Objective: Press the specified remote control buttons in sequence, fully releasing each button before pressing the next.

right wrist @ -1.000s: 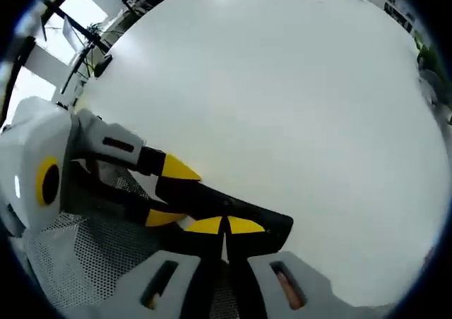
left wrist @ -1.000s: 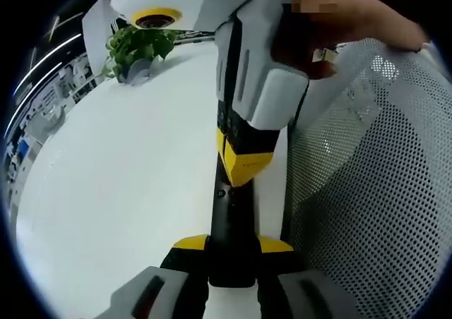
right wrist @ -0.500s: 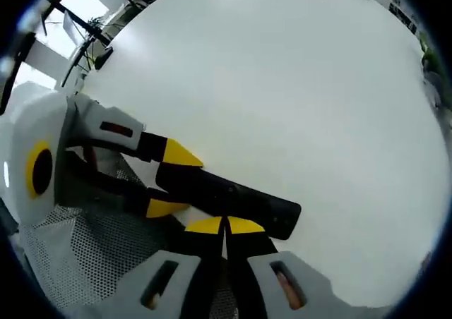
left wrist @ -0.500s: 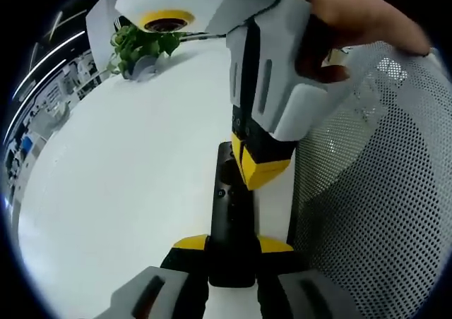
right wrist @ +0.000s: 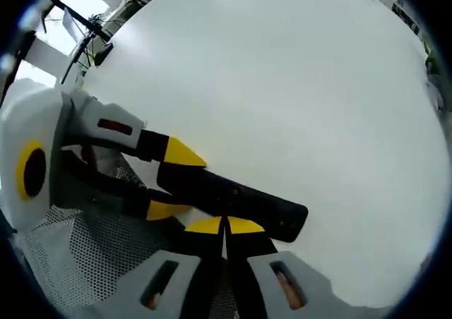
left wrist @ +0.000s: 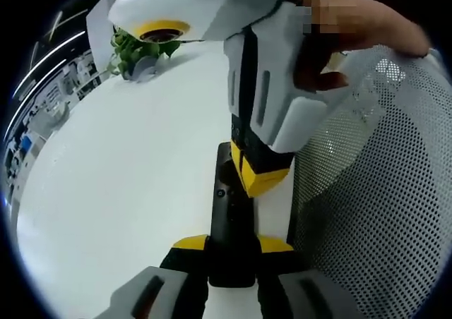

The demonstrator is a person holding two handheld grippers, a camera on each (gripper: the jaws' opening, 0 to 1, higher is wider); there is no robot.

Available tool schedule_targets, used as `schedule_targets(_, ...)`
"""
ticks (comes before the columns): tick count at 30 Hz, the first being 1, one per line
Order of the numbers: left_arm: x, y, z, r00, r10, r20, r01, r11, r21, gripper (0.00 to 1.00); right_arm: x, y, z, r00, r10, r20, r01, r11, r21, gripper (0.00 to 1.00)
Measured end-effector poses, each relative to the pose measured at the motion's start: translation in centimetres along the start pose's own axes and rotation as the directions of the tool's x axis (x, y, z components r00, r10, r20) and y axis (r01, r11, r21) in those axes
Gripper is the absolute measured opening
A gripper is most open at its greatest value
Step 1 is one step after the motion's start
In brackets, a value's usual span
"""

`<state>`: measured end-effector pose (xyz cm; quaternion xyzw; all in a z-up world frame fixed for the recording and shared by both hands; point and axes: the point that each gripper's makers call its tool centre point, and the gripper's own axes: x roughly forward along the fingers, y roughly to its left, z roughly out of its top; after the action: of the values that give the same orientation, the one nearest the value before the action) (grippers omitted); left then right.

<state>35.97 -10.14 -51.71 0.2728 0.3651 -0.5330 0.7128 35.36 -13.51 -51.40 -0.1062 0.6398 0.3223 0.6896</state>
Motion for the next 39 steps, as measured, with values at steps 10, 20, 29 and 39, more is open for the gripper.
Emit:
schedule_targets(10, 0.0, 0.0, 0.0, 1.000, -0.001, 0.006, 0.001, 1.000, 0.000, 0.25, 0.0, 0.0, -0.1, 1.000, 0.016, -0.006, -0.016, 0.999, 0.033, 0.00)
schedule_targets(20, 0.0, 0.0, 0.0, 1.000, -0.002, 0.014, 0.002, 1.000, 0.001, 0.25, 0.1, -0.1, 0.0, 1.000, 0.018, -0.014, -0.017, 0.999, 0.027, 0.00)
schedule_targets(29, 0.0, 0.0, 0.0, 1.000, -0.001, 0.015, 0.001, 1.000, 0.001, 0.25, 0.1, -0.1, 0.1, 1.000, 0.012, -0.015, -0.012, 1.000, 0.012, 0.00)
schedule_targets(39, 0.0, 0.0, 0.0, 1.000, 0.001, 0.014, -0.001, 1.000, -0.002, 0.25, -0.1, 0.3, 1.3, 0.998, 0.048, 0.046, -0.051, 0.997, 0.054, 0.00)
